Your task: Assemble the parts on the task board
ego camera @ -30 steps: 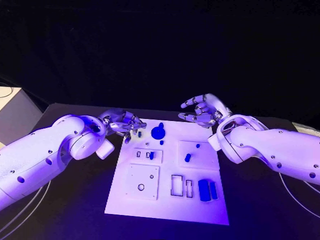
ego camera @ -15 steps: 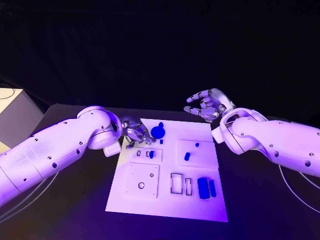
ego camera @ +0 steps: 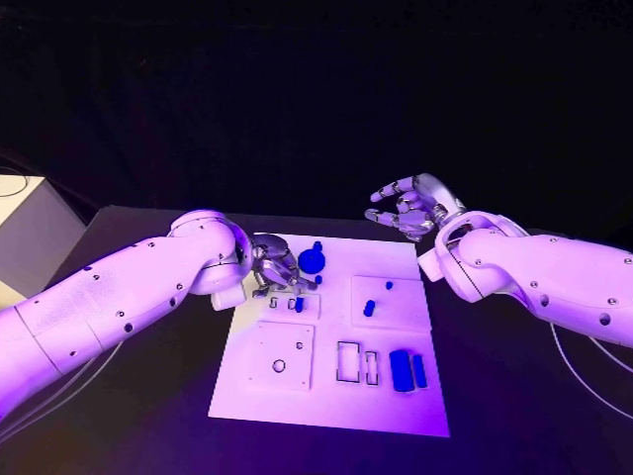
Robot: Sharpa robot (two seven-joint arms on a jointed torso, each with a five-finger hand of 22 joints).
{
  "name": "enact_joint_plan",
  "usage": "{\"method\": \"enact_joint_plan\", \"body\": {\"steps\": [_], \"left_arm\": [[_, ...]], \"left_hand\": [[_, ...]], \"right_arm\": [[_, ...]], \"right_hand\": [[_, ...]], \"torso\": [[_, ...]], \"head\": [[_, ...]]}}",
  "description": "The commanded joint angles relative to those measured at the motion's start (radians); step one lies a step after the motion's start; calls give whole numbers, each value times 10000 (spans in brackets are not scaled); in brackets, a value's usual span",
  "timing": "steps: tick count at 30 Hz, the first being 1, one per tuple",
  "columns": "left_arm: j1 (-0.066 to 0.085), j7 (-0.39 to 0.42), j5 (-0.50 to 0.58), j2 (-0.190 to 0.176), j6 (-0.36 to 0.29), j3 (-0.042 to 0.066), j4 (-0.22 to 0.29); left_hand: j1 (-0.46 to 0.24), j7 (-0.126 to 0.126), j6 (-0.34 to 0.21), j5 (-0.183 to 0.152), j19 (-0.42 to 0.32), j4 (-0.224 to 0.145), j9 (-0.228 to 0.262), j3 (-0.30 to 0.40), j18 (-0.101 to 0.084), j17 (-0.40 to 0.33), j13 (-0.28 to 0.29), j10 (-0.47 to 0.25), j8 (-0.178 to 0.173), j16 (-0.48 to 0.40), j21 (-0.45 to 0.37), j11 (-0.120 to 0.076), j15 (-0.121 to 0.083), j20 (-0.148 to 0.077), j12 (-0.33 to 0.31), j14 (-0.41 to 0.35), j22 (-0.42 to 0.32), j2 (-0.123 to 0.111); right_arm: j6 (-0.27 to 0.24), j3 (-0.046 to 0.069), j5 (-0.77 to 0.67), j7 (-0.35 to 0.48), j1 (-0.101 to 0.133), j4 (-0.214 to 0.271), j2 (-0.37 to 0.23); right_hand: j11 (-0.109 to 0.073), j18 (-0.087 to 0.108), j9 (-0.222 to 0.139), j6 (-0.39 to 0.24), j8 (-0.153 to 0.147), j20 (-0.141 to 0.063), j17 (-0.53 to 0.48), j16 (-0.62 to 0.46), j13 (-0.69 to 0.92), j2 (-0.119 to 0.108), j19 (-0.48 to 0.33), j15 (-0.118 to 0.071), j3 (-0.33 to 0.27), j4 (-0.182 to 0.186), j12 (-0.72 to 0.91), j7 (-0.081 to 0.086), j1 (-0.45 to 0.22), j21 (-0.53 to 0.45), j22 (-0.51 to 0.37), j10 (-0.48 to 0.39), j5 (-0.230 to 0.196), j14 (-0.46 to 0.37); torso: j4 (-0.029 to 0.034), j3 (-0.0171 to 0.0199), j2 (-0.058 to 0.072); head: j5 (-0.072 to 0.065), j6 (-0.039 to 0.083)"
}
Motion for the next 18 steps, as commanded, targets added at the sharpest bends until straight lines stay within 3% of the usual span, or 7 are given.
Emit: {"method": "enact_joint_plan", "body": {"steps": [1,18], "left_arm": [[14,-98,-396,63,458,-7,-13],[11,-131,-694,44,488,-23,22]], "left_hand": [[-175,-18,-65,-66,8,3,56,-91,-85,692,15,28,65,30,48,-44,-93,-70,29,271,16,10],[-377,-184,-5,-73,24,-3,766,-589,-95,788,186,136,628,51,128,-181,-203,-155,136,311,105,162]], "right_arm": [[190,-1,-13,16,-2,-21,18],[226,-19,-16,-36,-22,-76,30]], "right_hand": [[14,151,-9,-65,-53,-9,2012,-34,1173,-52,-76,69,76,9,-43,27,68,-38,-8,-67,57,878],[18,155,-15,-81,-64,-7,1997,-42,1161,-74,-85,71,84,10,-56,30,68,-65,-25,-79,66,874]], "torso": [[9,-17,31],[17,-24,45]], "head": [[-10,-11],[-28,-102]]}}
